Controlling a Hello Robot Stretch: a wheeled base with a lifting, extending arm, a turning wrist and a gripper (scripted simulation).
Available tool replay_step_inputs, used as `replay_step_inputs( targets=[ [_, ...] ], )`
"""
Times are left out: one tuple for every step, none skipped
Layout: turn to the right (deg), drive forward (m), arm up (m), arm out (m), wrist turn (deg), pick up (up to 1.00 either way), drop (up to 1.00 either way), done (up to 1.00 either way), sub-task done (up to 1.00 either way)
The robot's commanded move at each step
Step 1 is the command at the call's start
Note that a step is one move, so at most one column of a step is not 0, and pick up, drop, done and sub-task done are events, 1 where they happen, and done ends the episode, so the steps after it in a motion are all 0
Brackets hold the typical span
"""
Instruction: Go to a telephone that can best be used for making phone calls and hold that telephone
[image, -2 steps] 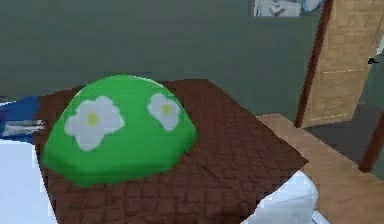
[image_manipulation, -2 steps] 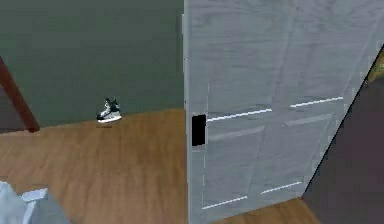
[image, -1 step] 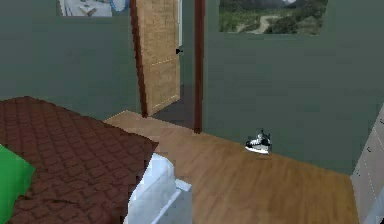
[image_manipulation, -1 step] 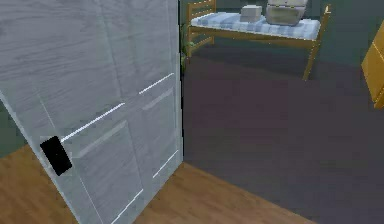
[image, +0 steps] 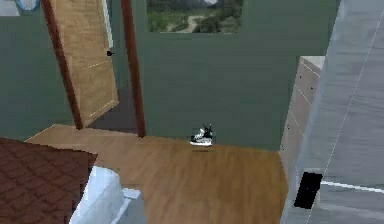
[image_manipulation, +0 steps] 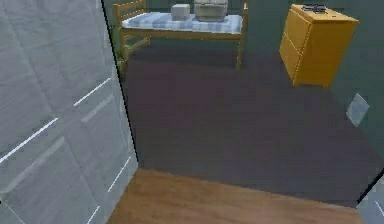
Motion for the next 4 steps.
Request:
replay_step_inputs(
  targets=[
    [0.0,0.45,0.00,0.00,0.0,0.00,0.00,0.00,0.00],
    [18.0,0.00,0.00,0.00,0.0,0.00,0.00,0.00,0.00],
    [0.0,0.75,0.00,0.00,0.0,0.00,0.00,0.00,0.00],
    [-45.0,0.00,0.00,0.00,0.0,0.00,0.00,0.00,0.00]
  ],
)
